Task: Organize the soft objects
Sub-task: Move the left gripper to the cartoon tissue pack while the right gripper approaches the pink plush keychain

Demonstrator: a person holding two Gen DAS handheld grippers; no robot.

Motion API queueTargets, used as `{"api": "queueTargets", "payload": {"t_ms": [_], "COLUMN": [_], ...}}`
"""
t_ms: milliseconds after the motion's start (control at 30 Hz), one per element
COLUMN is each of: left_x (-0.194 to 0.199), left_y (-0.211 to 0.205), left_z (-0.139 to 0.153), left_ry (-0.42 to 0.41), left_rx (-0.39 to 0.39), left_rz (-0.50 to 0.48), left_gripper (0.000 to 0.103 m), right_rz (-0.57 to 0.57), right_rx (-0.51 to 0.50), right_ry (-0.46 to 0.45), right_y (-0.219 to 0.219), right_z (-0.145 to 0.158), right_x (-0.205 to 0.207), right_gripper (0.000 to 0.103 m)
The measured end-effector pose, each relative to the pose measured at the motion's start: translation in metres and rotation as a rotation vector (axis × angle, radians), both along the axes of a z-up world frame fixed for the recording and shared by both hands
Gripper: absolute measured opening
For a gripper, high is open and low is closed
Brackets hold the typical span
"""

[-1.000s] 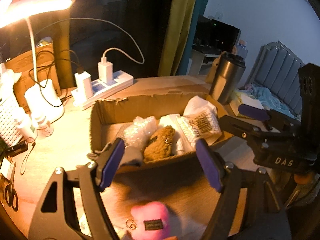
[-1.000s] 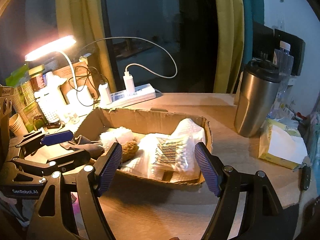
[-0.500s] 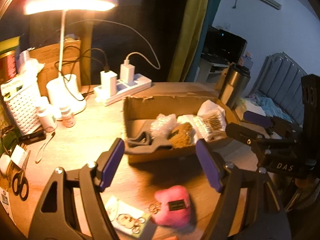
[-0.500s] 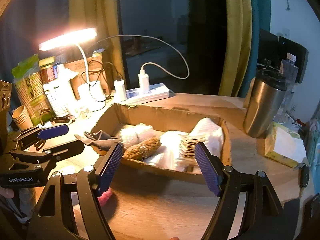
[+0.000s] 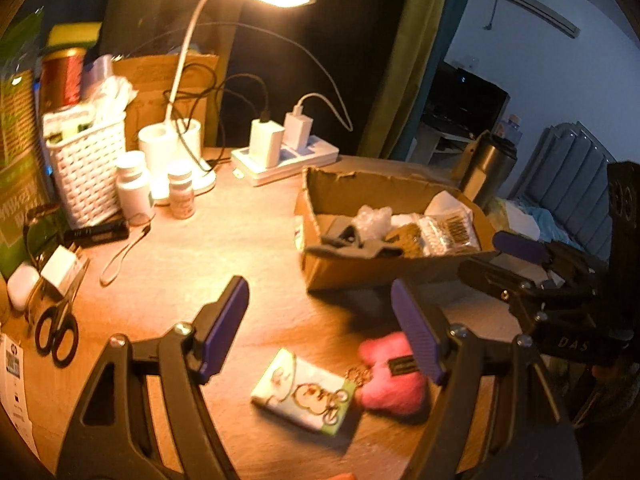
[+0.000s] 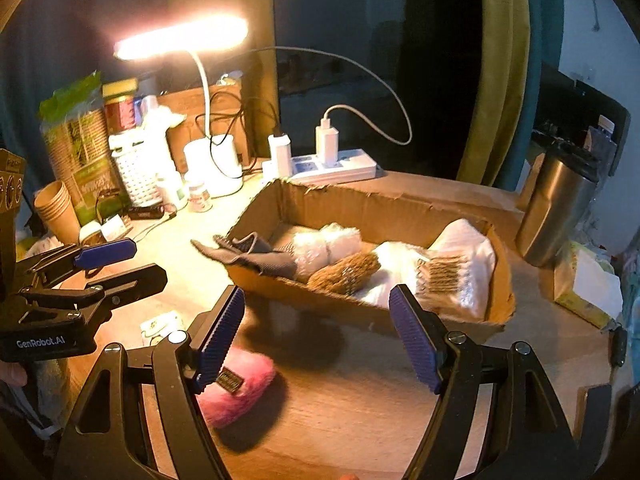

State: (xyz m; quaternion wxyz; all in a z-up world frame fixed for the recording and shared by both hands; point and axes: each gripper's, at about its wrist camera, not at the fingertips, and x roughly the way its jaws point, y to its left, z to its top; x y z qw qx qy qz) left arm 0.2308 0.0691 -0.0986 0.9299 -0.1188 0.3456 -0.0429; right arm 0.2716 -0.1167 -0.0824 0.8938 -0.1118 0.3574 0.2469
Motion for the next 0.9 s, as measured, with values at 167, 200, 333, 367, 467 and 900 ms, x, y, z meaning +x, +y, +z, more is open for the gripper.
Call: {"api": "queueTargets", "payload": {"t_ms": [167, 200, 333, 367, 467, 900], "left_x": [-0.009, -0.012, -0.019, -0.021, -0.027, -0.048], "left_y": [0.013, 0.015, 0.024, 0.026, 0.030, 0.021], "left_z": [-0.013, -0.016, -0.029, -0.032, -0.040, -0.056], "left_ry": [0.017, 0.021, 0.040, 0.045, 0.059, 0.046], "left_rx": [-0.017, -0.021, -0.031, -0.032, -0.036, -0.021], "left_rz": [0.008, 0.011, 0.016, 0.016, 0.018, -0.048], "left_gripper": [0.075, 0.075, 0.075, 0.075, 0.075, 0.093], "right_rz": [0.006, 0.008, 0.014, 0.014, 0.010, 0.018], "right_rx": [-0.015, -0.018, -0.027, -0.027, -0.029, -0.054], "right_ry": [0.021, 0.029, 0.047, 0.054, 0.071, 0.129], "right_y": [0.010, 0.012, 0.020, 0.022, 0.026, 0.033], "right_z": [-0.012, -0.015, -0.027, -0.031, -0.042, -0.071], "right_x": [-0.008, -0.011, -0.019, -0.021, -0.025, -0.039], "right_gripper": [0.078, 0.078, 0.078, 0.078, 0.078, 0.078]}}
